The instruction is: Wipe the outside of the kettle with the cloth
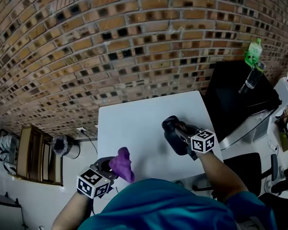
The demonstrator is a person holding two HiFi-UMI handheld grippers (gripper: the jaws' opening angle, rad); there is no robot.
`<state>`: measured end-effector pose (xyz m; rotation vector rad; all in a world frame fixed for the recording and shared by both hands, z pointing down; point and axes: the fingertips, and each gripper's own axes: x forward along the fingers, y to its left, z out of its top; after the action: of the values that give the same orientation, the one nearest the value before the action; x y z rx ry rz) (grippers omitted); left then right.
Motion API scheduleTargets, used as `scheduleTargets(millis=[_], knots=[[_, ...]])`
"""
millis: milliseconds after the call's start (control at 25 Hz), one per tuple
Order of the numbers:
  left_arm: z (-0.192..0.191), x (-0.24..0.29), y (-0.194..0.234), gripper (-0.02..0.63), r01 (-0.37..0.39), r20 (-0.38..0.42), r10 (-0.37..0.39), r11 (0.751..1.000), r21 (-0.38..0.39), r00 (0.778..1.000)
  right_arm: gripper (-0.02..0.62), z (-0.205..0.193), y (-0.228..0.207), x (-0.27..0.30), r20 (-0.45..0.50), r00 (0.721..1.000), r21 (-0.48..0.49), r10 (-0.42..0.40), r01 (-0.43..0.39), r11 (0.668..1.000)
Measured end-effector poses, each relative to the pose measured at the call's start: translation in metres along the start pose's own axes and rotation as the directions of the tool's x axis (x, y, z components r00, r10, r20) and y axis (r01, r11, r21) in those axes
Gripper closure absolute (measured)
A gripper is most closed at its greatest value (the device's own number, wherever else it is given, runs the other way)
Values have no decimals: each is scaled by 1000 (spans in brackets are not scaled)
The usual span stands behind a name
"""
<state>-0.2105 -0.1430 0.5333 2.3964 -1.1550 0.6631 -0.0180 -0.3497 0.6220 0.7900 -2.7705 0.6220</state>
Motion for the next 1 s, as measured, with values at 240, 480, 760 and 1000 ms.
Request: scheduleTargets(millis=[240,480,760,1000], knots=[[-13,-15,5,529,-42,-39,41,999,-24,998,503,35,10,31,187,977,-36,102,-97,995],[-20,-27,4,529,-60,-80,59,998,-19,995,503,22,9,37,229,962,-49,146,-138,989],[-17,-24,2,529,-47,-77,48,999,11,996,503,-3,21,1,222,946,-138,234,-207,969],[-13,-12,-4,529,-7,-69,7,1000,9,998,502,-16,19,-30,263,939,-116,221,-196,974]])
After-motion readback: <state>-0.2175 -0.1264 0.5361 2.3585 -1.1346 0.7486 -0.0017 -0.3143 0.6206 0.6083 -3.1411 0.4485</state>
